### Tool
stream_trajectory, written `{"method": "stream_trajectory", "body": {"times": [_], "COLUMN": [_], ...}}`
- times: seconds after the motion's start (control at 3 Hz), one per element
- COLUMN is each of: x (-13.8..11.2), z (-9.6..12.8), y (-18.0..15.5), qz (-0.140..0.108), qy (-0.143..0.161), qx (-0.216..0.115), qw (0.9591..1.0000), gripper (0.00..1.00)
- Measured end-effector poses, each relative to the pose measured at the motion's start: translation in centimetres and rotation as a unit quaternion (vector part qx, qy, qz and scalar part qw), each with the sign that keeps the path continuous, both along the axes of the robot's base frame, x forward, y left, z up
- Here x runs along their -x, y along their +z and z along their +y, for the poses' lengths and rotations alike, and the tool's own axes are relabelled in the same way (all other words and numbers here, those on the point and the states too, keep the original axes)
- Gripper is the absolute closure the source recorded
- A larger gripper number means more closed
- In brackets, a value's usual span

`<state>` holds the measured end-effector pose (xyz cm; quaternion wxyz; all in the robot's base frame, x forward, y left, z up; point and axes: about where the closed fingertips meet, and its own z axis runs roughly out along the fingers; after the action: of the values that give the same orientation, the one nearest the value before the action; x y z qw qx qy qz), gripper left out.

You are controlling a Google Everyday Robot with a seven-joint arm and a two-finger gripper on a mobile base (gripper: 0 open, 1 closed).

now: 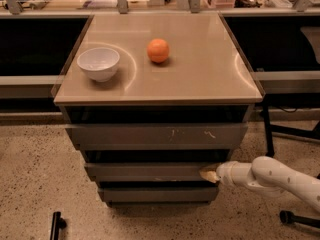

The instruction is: Close middle drawer

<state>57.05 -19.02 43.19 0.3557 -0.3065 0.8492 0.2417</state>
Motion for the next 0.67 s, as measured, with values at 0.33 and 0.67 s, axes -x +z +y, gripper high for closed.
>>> {"method": "stream_trajectory", "body": {"times": [0.33, 0.67], "x": [-0.19, -0.59], "z": [-0.07, -0.21], "y": [0.12, 0.41], "qz": [-0.003, -0.007], "qy": [-0.003, -0.005], "qx": [0.001, 0.003], "qw": [1.0000, 1.0000], "gripper": [1.00, 1.00]}}
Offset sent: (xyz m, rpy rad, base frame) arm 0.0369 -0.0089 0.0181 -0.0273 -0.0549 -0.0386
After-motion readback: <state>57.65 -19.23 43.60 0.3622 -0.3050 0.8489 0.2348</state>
